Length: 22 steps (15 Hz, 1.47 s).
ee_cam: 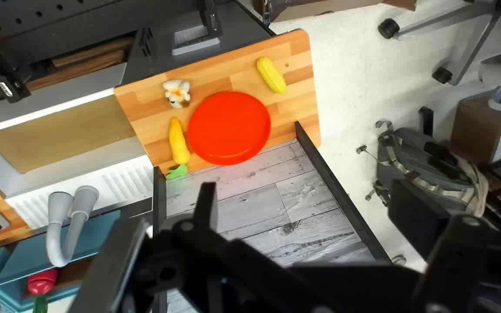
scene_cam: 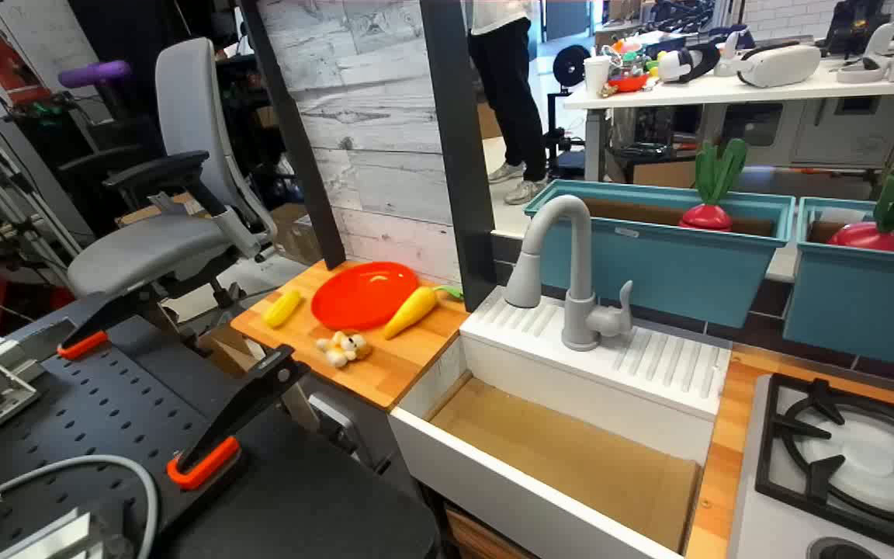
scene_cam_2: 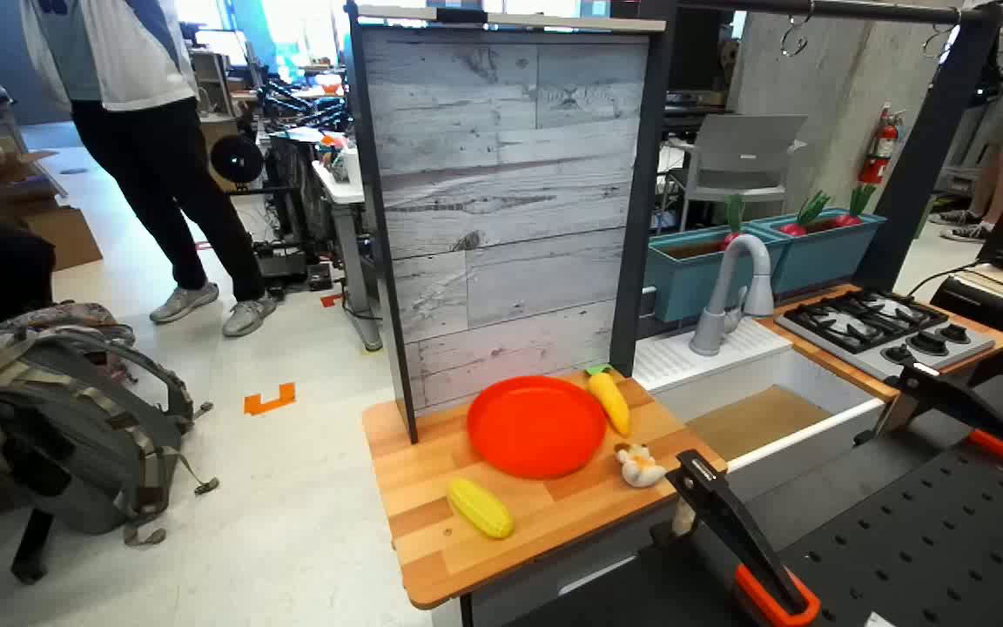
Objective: Pick up the corn from the counter and put it on the orange plate, then move the tap to the left, then pick up the plush toy from the right side of the counter and put it on the left
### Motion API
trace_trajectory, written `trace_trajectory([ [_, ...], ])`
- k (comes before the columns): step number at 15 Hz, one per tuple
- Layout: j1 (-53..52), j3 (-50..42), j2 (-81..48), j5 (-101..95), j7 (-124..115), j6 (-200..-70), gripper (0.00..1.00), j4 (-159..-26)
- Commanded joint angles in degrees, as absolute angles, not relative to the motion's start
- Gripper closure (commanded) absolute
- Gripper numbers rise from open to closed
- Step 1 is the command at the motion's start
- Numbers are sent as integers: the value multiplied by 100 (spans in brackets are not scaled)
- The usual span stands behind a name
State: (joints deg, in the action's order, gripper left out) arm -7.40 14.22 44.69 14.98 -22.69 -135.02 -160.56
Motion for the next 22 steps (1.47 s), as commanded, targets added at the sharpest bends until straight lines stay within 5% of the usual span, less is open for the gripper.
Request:
trace_trajectory([
  [1,-761,1396,4467,1469,-2286,-13492,0,-16050],
  [11,-761,1396,4465,1469,-2286,-13491,0,-16050],
  [22,-677,1528,2196,1433,-2355,-15322,0,-15803],
])
